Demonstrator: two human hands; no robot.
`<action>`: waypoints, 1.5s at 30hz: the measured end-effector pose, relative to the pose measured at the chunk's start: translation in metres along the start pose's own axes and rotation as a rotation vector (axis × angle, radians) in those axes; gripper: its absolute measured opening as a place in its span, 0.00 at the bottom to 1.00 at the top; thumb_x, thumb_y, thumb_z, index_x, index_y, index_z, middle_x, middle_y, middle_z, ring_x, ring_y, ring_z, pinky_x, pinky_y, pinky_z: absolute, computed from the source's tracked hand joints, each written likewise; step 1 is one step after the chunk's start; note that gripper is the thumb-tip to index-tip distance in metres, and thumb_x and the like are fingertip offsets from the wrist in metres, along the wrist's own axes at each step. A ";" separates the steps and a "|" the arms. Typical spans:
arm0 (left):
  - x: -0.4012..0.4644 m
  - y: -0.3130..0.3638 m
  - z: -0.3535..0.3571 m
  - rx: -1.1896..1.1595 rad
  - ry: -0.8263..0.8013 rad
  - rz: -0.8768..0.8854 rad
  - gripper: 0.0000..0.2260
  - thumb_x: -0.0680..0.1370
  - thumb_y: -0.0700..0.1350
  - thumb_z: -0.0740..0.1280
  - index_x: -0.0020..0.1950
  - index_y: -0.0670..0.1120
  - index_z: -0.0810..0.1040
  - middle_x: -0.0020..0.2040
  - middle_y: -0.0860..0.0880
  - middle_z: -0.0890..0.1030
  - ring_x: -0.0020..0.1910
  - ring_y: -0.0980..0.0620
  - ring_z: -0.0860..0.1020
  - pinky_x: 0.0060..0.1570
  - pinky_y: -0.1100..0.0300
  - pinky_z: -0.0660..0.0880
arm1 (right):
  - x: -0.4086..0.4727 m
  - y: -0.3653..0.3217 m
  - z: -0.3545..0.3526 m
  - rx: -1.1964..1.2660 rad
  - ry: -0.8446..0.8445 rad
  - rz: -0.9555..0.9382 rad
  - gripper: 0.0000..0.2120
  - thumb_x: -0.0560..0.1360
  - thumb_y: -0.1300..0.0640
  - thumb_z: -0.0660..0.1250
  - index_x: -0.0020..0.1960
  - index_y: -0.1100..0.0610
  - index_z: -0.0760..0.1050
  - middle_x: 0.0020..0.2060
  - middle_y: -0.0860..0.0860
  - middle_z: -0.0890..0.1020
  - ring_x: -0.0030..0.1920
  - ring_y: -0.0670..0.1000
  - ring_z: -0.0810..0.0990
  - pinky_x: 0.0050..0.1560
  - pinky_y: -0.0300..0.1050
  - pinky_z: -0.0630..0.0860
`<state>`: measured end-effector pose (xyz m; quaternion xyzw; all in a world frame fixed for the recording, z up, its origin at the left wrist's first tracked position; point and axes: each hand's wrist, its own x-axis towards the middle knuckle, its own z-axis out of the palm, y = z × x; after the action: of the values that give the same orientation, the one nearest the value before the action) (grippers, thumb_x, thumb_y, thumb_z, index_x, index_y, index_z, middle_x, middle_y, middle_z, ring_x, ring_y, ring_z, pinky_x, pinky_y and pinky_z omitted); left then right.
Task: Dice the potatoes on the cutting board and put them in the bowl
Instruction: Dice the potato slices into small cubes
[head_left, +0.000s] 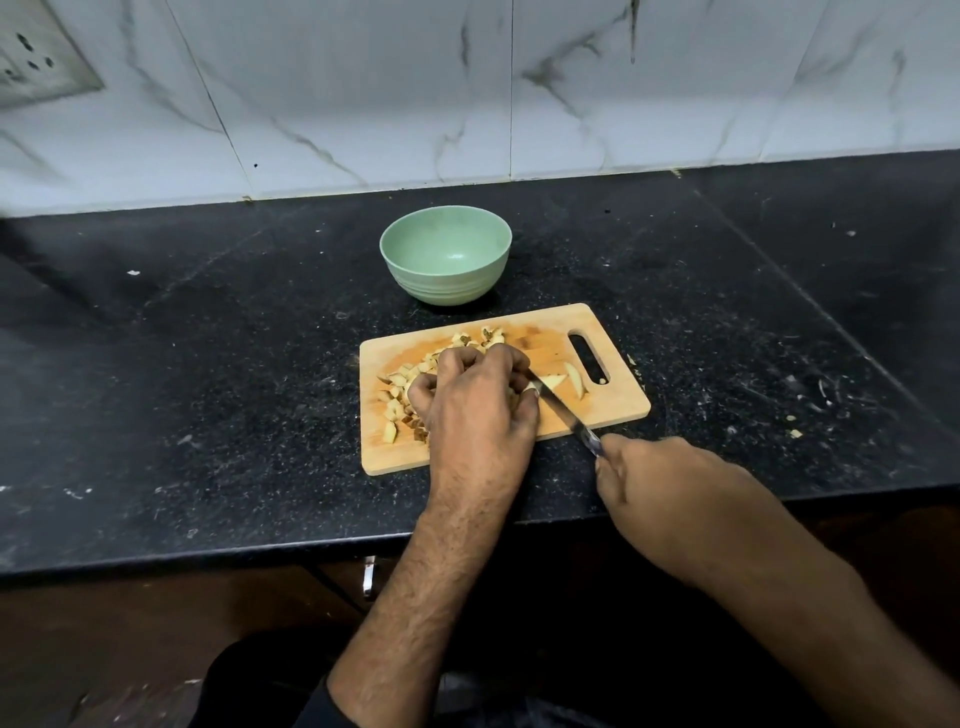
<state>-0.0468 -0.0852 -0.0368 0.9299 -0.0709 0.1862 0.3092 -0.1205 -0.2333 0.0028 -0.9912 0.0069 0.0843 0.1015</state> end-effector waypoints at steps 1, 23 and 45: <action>0.000 0.000 0.000 0.010 0.004 -0.002 0.12 0.75 0.47 0.70 0.57 0.54 0.77 0.48 0.60 0.80 0.60 0.57 0.67 0.62 0.51 0.56 | -0.004 0.001 -0.001 0.001 -0.007 0.002 0.12 0.84 0.46 0.48 0.55 0.45 0.70 0.35 0.45 0.74 0.39 0.50 0.75 0.41 0.48 0.72; -0.001 0.000 -0.002 -0.028 0.012 -0.050 0.17 0.75 0.44 0.71 0.62 0.56 0.74 0.47 0.62 0.78 0.59 0.59 0.65 0.58 0.55 0.54 | -0.005 -0.005 0.000 -0.033 0.081 0.005 0.13 0.83 0.43 0.49 0.53 0.47 0.70 0.36 0.45 0.75 0.39 0.51 0.75 0.40 0.48 0.72; -0.001 0.000 0.002 -0.012 0.046 -0.021 0.16 0.76 0.49 0.70 0.64 0.54 0.75 0.51 0.60 0.79 0.62 0.55 0.67 0.61 0.50 0.57 | -0.025 0.015 -0.009 0.061 0.017 0.070 0.16 0.83 0.42 0.51 0.41 0.47 0.66 0.33 0.47 0.76 0.35 0.45 0.76 0.39 0.46 0.75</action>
<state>-0.0470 -0.0860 -0.0384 0.9241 -0.0551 0.2040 0.3184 -0.1440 -0.2500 0.0131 -0.9875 0.0449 0.0791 0.1287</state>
